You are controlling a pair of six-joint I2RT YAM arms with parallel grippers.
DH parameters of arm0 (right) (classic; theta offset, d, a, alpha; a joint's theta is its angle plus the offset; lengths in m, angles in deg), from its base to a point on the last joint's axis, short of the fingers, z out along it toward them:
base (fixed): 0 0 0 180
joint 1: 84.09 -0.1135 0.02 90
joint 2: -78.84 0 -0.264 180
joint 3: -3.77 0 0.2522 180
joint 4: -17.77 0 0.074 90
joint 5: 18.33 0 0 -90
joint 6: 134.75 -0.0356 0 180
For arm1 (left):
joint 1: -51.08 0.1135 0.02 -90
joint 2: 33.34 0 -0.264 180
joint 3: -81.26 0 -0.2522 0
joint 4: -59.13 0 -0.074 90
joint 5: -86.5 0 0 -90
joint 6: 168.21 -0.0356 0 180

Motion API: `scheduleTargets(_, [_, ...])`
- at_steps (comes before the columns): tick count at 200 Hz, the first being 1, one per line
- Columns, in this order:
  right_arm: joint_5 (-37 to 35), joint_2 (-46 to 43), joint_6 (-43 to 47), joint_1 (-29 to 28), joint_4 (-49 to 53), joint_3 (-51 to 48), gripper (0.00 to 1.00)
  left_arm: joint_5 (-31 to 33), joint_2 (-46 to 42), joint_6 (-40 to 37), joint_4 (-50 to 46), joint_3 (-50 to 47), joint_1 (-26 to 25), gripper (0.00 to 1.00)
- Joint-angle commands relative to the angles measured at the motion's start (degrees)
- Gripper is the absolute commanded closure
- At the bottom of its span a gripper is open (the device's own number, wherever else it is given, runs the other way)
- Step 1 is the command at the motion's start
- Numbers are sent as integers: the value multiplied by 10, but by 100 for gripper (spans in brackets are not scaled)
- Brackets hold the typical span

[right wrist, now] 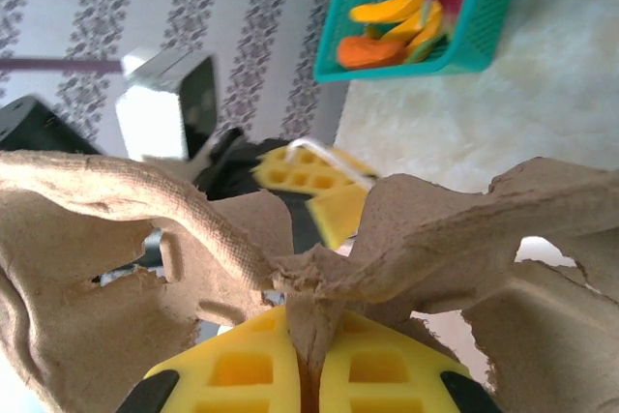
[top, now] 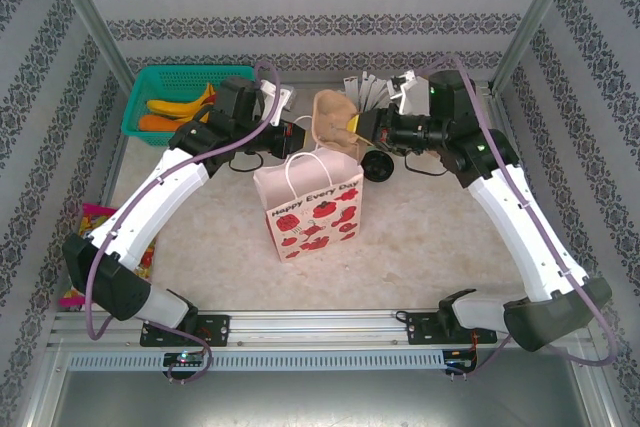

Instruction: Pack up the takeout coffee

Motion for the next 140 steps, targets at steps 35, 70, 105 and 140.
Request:
scheduleTargets(35, [51,19,-26,-24,-27,23,100,-2,-6,16,-7,15,-4,100])
scheduleTargets(70, [45,9,-9,-23,-20,44,100,-1,-6,12,-12,15,-4,100])
scheduleTargets(105, [68,37,-14,-28,-24,36,100,-11,-3,9,-18,18,-4,100])
scheduleTargets(140, [95,59,-14,-37,-18,32,100,0,-1,14,-24,17,-1,100])
